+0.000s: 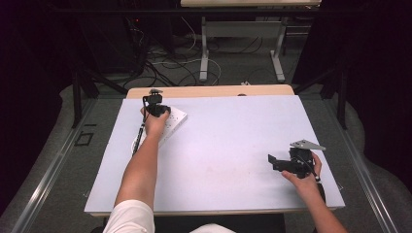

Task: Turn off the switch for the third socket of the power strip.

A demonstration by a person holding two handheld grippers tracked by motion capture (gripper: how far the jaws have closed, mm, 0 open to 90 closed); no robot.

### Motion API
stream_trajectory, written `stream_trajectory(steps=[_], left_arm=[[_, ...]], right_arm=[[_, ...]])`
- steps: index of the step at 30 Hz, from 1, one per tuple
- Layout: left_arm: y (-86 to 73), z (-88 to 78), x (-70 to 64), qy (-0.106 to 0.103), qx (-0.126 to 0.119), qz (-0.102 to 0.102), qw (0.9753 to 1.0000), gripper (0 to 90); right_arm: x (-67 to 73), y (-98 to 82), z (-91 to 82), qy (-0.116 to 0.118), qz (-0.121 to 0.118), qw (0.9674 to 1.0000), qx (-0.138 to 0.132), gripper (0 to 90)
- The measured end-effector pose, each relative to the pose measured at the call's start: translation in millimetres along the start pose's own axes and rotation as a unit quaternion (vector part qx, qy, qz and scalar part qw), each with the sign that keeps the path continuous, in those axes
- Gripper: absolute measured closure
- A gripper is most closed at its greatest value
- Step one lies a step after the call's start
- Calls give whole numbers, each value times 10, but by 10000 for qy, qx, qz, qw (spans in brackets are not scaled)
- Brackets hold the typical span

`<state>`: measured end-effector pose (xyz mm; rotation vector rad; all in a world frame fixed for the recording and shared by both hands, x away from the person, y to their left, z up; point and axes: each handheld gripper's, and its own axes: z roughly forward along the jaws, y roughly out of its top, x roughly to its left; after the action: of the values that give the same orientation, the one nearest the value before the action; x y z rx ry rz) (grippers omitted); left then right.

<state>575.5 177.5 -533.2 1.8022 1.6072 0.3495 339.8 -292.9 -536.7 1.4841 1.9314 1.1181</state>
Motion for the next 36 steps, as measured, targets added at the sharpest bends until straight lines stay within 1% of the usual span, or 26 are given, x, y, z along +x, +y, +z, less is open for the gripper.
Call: stream_trajectory(steps=[1, 2, 3, 4, 6, 7, 8, 10, 12, 14, 18, 19, 20, 21, 24, 25, 26, 29, 30, 34, 36], left_arm=[[-1, 6, -5, -9, 9, 35, 10000, 900], [2, 6, -13, 23, 19, 42, 10000, 900], [6, 3, -13, 4, 54, 30, 10000, 900], [7, 7, -13, 4, 29, -9, 10000, 900], [8, 4, -8, -47, 53, -53, 10000, 900], [7, 3, -7, -59, 50, -44, 10000, 900], [12, -9, -2, -84, 133, 13, 9999, 900], [3, 1, -12, -66, 53, 26, 10000, 900], [0, 4, -23, -101, 45, -2, 9999, 900], [-1, 3, -33, -135, 68, 60, 9999, 900], [-3, 3, -60, -187, 54, 86, 9998, 900], [2, -6, -65, -203, 85, 103, 9997, 894], [0, -5, -73, -212, 43, 112, 9997, 885], [3, -12, -79, -214, 53, 140, 9997, 880], [7, -27, -102, -248, 11, 132, 9996, 871], [12, -39, -105, -257, 47, 158, 9995, 866], [9, -41, -113, -261, -8, 140, 9996, 862], [14, -65, -123, -268, -17, 176, 9995, 846], [21, -81, -124, -283, 26, 189, 9994, 841], [28, -110, -132, -305, -60, 194, 9993, 810], [36, -135, -136, -345, -18, 208, 9992, 796]], right_arm=[[-3, 0, 0, -3, -6, 10000, 0, 50], [-6, -2, -1, -15, -11, 10000, -2, 50], [-8, -4, 3, -38, -10, 10000, -35, 50], [-11, -4, 6, -48, -9, 10000, -56, 50], [-13, -3, 4, -31, 12, 10000, -21, 50], [-11, -5, 8, -48, 12, 10000, -45, 50], [-13, -5, 6, -39, -13, 10000, -36, 50], [-11, -3, 1, -1, -10, 10000, 1, 50], [-9, -3, 3, 3, -2, 10000, 8, 50], [-9, -2, 6, -2, -21, 10000, -1, 50], [-8, -2, 7, 6, -32, 10000, -6, 50], [-8, -2, 7, 6, -29, 10000, -3, 51], [-5, -2, 6, 8, -3, 10000, 9, 50], [-4, -2, 6, 7, 4, 10000, 13, 50], [-9, -1, 7, 9, -33, 10000, -7, 50], [-8, -1, 7, 10, -33, 10000, -8, 50], [-8, 0, 7, 13, -39, 10000, -13, 51], [-2, 2, 6, 21, -29, 10000, -13, 51], [-1, 3, 7, 19, -29, 10000, -14, 50], [-6, 3, 10, 26, -63, 10000, -20, 50], [-5, 4, 11, 24, -65, 10000, -18, 51]])
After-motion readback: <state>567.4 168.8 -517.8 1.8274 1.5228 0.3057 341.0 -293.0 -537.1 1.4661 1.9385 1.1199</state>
